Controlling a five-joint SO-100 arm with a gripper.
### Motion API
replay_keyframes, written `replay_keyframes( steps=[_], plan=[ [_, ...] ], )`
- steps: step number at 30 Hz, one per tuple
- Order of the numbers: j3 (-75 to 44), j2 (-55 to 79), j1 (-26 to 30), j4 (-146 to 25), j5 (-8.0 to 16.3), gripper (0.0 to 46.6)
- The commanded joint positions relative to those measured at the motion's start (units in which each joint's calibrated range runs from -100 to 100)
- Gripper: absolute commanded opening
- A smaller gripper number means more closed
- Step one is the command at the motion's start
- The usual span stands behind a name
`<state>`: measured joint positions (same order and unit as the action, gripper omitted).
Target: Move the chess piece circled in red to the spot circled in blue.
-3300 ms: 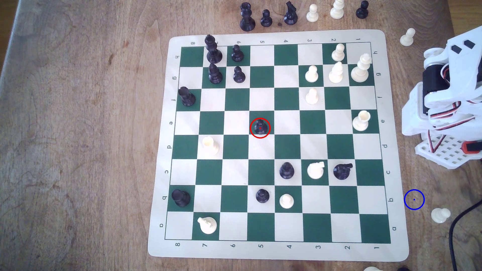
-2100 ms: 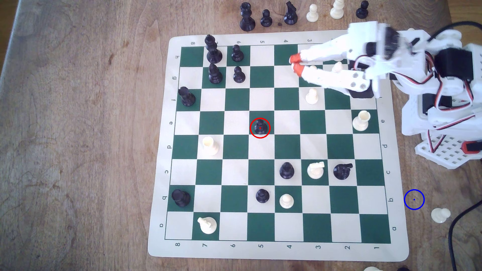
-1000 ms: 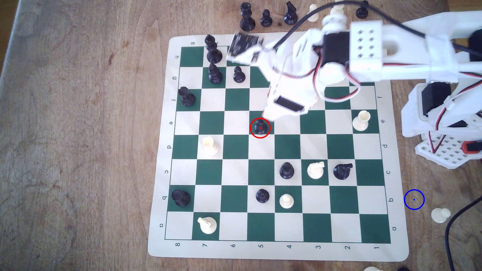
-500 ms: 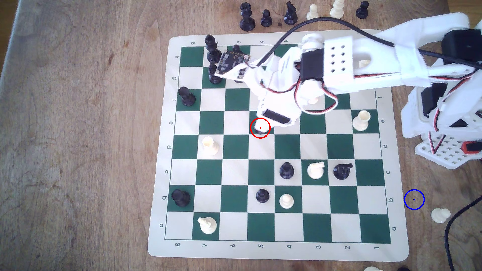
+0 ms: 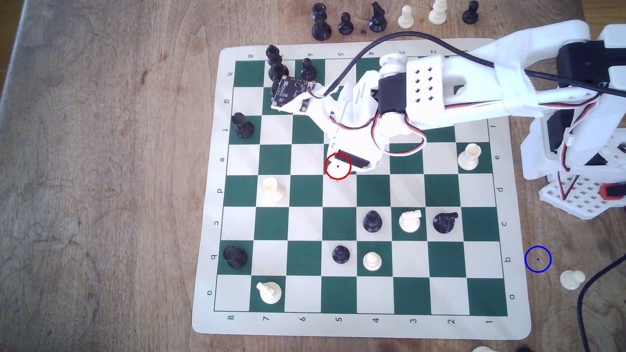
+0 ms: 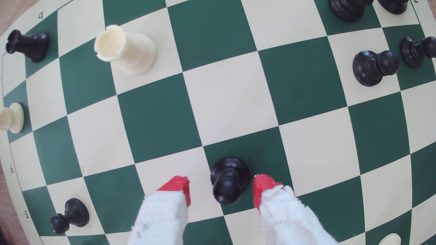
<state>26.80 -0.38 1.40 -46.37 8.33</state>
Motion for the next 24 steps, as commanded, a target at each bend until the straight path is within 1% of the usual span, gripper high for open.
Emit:
replay_keyframes(
  steps=[1,11,21,24],
  plan=[
    [-5.22,-0.30,-0.03,0.76,-0.24,14.8],
    [-6.03,1.57,0.36,0.76,-0.24,13.3],
    [-6.03,1.48,0.83,-0.47,-0.83,6.6],
    [-6.13,1.23,1.06,-0.64,-0.93,5.4]
  ],
)
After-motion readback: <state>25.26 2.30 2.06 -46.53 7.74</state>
